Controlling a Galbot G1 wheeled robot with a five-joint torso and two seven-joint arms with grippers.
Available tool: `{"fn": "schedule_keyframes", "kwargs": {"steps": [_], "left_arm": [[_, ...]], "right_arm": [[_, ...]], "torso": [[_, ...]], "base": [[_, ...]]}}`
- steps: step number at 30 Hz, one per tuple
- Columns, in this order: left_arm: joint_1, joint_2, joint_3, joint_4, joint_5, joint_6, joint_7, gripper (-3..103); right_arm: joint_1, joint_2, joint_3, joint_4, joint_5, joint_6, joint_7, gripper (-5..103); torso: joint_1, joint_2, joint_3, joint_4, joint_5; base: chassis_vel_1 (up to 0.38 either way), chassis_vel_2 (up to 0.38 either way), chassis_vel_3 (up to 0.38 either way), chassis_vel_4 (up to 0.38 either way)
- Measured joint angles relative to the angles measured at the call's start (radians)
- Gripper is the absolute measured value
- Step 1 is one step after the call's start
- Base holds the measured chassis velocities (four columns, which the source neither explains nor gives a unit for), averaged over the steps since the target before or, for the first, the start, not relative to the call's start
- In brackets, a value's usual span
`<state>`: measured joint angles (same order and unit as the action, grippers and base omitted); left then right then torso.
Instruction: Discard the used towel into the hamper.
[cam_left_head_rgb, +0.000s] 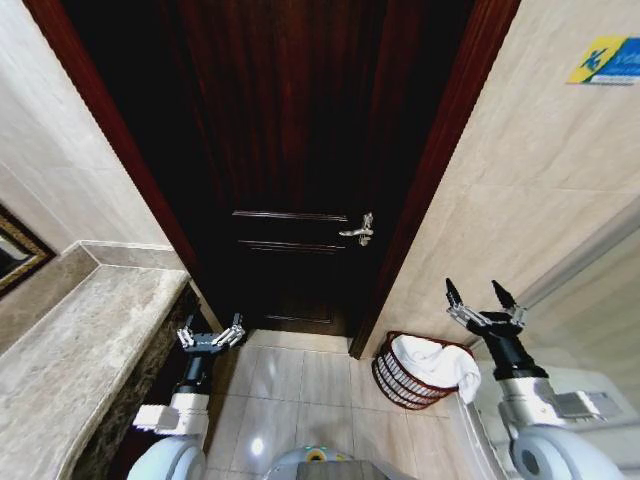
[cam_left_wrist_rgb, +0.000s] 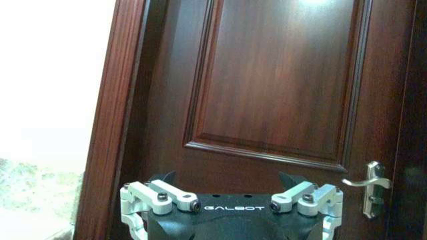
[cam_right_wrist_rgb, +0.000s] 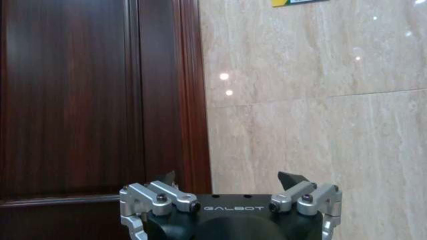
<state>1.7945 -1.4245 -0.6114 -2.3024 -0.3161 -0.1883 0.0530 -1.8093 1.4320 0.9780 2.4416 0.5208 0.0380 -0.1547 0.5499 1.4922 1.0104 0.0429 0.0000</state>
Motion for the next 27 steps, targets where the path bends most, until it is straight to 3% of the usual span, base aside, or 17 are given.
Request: {"fn": "schedule_keyframes", "kwargs": {"steps": [27], "left_arm": [[0.000, 0.000, 0.000, 0.000, 0.000, 0.000, 0.000, 100]], "right_arm": [[0.000, 0.000, 0.000, 0.000, 0.000, 0.000, 0.000, 100]], "torso": [[0.000, 0.000, 0.000, 0.0000, 0.0000]], "base": [[-0.002, -0.001, -0.002, -0.002]]}}
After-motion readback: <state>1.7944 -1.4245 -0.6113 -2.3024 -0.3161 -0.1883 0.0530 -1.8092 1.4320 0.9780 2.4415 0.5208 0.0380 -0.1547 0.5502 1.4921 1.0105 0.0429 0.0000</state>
